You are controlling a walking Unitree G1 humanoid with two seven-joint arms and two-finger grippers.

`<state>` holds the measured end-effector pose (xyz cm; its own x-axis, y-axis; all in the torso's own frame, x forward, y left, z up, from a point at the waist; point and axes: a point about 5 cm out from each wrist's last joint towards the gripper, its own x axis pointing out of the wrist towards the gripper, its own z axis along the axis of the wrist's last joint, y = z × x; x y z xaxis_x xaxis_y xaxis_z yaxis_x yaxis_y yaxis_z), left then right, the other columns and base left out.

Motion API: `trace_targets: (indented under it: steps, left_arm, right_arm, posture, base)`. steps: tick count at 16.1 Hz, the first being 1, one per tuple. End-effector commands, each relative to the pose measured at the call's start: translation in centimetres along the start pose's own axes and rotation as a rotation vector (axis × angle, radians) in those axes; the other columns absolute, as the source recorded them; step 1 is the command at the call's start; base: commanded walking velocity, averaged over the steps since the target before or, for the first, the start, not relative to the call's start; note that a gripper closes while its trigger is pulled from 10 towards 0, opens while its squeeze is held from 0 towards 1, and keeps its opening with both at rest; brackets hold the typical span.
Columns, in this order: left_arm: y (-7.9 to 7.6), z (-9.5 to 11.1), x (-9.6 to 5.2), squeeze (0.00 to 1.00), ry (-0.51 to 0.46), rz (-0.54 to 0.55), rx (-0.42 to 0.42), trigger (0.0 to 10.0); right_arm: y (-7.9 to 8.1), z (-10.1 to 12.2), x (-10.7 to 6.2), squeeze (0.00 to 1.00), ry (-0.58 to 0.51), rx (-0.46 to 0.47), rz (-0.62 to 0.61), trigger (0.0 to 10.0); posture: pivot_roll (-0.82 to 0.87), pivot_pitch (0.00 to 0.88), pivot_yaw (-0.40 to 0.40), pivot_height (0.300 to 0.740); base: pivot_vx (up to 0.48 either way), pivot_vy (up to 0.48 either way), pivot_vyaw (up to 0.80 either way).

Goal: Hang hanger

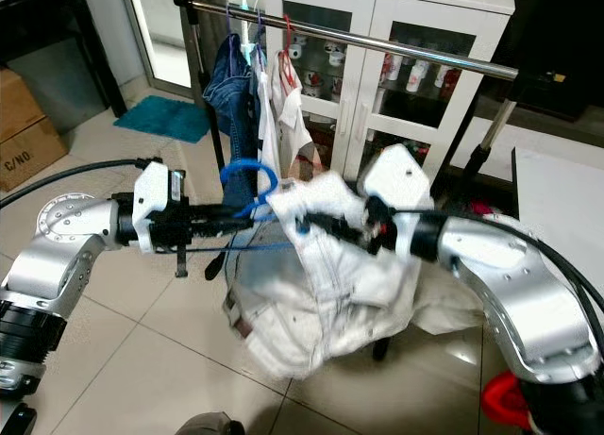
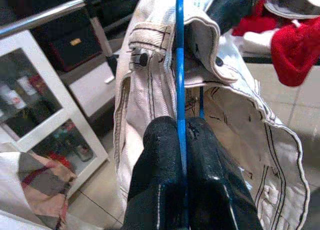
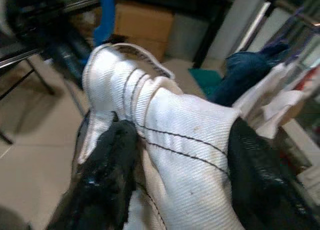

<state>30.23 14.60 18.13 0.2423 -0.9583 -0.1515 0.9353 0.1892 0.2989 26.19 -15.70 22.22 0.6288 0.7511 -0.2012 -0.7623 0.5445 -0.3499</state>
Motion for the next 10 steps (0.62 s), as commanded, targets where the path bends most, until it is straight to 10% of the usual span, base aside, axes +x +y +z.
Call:
trace_targets:
  steps: [1,10]
  left_arm:
    - [-0.13,-0.42,-0.34,0.00,0.023,0.007,-0.021,0.0]
    - [0.00,-0.74,-0.58,0.00,0.027,0.073,-0.020,0.0]
  right_arm:
    - [-2.61,1.25,-1.24,1.00,-0.035,-0.032,-0.189,10.0]
    - [-2.52,1.56,-1.90,1.00,-0.084,0.008,-0.211,10.0]
  posture:
    - [0.04,0.000,0.029,0.740]
    - [0.03,0.000,0.027,0.740]
  base:
    - [0.000,0.000,0.00]
    - [0.000,0.000,0.00]
